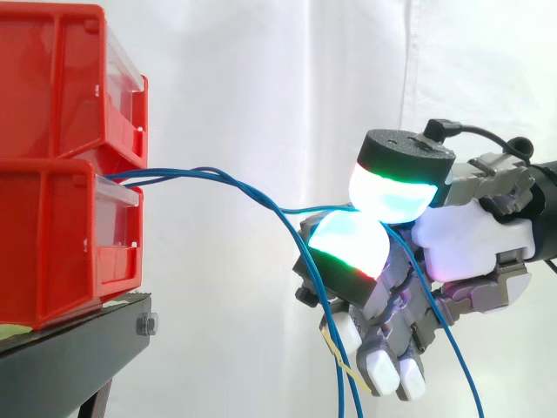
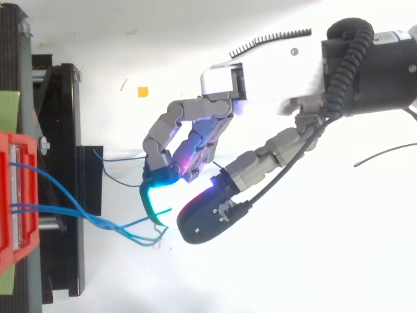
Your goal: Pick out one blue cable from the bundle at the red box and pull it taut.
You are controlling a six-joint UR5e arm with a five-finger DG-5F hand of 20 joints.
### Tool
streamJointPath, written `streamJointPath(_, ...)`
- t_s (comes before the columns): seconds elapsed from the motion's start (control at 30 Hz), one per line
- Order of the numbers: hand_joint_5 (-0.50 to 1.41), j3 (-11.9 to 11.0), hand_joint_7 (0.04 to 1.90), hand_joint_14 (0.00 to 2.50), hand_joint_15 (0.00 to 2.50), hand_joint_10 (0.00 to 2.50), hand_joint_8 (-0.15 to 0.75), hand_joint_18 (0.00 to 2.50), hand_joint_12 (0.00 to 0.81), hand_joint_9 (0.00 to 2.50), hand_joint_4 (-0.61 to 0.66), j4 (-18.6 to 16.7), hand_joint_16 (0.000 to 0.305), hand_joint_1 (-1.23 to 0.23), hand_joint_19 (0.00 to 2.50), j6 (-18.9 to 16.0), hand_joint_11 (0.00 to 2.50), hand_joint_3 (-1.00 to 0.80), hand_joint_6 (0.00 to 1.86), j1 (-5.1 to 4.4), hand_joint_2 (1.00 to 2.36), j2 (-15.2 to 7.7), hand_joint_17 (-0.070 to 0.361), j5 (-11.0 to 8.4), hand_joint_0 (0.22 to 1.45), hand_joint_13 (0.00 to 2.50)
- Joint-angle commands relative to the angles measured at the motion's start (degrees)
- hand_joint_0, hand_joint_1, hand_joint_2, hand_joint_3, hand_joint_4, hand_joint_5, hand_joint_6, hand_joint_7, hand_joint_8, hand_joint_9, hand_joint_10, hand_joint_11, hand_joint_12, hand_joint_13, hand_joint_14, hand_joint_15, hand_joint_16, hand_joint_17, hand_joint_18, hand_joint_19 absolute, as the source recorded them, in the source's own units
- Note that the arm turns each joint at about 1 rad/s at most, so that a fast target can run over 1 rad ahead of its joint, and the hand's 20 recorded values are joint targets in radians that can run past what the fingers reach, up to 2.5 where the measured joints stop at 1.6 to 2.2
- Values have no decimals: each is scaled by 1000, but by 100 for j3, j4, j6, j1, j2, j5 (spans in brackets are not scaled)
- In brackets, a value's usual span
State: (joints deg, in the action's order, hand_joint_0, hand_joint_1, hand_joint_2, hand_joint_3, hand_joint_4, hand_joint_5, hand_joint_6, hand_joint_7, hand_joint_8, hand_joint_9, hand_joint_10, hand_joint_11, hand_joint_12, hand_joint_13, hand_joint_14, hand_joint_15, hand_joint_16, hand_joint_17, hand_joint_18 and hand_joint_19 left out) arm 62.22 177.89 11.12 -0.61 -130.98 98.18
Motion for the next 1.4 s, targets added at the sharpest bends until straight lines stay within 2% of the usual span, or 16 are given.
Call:
streamJointPath(0.0, -64, 0, 1123, 10, 319, 5, 237, 720, 379, 783, -328, 53, 53, -919, 486, -49, 153, 6, 890, 8, 1040, -6, 120, -27, 639, 784)
streamJointPath(0.3, -61, 0, 1100, 13, 333, 6, 248, 726, 384, 848, -320, 26, 54, -918, 484, -110, 204, 1, 891, -36, 1074, -6, 121, -168, 633, 800)
streamJointPath(0.43, -60, 44, 1107, 11, 346, 8, 249, 729, 382, 882, -323, -123, 54, -917, 484, -84, 238, 2, 890, -53, 1086, -6, 122, -176, 630, 818)
streamJointPath(0.5, -60, 141, 1115, 11, 347, 7, 249, 731, 384, 887, -320, -229, 54, -918, 474, -84, 236, -4, 888, -71, 1089, -6, 122, -168, 630, 823)
streamJointPath(0.57, -60, 387, 1125, 12, 355, 7, 248, 732, 382, 892, -317, -369, 54, -918, 481, -102, 246, -6, 888, -71, 1096, -6, 122, -168, 628, 830)
streamJointPath(0.63, -59, 598, 1110, 13, 361, 10, 248, 736, 385, 907, -317, -677, 54, -918, 482, -137, 252, -8, 888, -71, 1115, -6, 122, -168, 623, 837)
streamJointPath(0.67, -59, 686, 1120, 12, 362, 8, 248, 736, 385, 910, -313, -897, 54, -918, 479, -146, 253, -8, 888, -80, 1116, -6, 123, -168, 623, 843)
streamJointPath(0.7, -59, 774, 1122, 14, 359, 8, 247, 736, 385, 915, -317, -1310, 54, -919, 479, -146, 255, -9, 887, -80, 1118, -6, 122, -194, 622, 844)
streamJointPath(0.8, -58, 774, 1117, 14, 377, 8, 247, 736, 382, 935, -318, -1538, 54, -920, 473, -110, 275, -5, 887, -80, 1124, -6, 123, -185, 622, 855)
streamJointPath(1.07, -58, 774, 1110, 12, 389, 9, 245, 738, 381, 962, -321, -1556, 54, -920, 480, -163, 291, -8, 888, -80, 1136, -6, 122, -150, 620, 870)
streamJointPath(1.23, -56, 774, 1124, 14, 403, 9, 248, 733, 384, 995, -317, -1626, 54, -921, 471, -497, 303, -10, 886, -18, 1158, -6, 121, 149, 615, 876)
streamJointPath(1.37, -53, 774, 1116, 12, 404, 9, 247, 574, 391, 1009, -325, -1626, 52, -913, 461, -726, 308, -24, 885, 26, 1240, -6, 116, 193, 591, 785)
